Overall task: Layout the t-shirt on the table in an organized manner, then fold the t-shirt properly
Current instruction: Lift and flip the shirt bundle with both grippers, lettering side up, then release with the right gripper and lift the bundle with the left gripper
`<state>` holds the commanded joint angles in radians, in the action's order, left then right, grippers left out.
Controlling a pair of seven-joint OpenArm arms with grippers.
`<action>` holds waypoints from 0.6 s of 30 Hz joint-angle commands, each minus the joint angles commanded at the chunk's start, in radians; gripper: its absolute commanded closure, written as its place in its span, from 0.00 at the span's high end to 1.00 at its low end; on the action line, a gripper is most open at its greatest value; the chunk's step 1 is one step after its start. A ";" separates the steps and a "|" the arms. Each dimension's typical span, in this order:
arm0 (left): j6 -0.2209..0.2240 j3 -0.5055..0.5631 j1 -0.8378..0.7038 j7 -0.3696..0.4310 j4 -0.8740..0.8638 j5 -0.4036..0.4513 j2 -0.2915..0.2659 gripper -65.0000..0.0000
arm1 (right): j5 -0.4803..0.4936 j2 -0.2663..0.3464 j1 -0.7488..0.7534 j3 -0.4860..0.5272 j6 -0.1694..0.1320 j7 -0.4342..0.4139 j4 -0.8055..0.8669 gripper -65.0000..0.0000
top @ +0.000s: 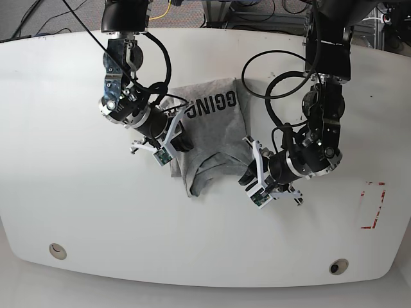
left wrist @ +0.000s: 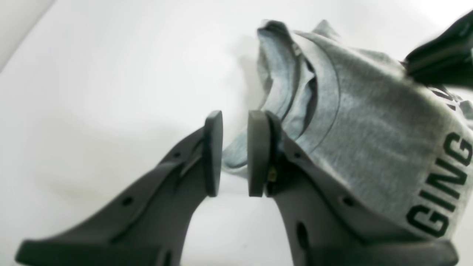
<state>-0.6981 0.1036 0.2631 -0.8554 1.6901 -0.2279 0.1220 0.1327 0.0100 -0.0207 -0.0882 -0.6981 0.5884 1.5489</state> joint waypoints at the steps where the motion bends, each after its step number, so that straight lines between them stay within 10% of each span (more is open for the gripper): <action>1: 0.000 -0.014 -0.012 0.000 0.011 0.000 0.009 0.16 | 0.000 0.002 -0.002 0.000 0.000 -0.046 -0.040 0.05; 7: 0.000 -0.041 -0.055 0.002 0.037 -0.002 0.020 0.16 | 0.000 0.038 -0.012 -0.002 0.000 -0.204 -0.203 0.05; 18: 0.000 0.000 -0.130 0.003 0.037 -0.003 -0.003 0.16 | 0.002 0.055 0.021 -0.012 0.000 -0.143 0.046 0.05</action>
<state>-0.6981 0.1036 0.1327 -0.8523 1.7269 -0.2309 0.1189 0.1343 0.0652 0.0008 -0.1005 -0.6981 0.4457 1.5950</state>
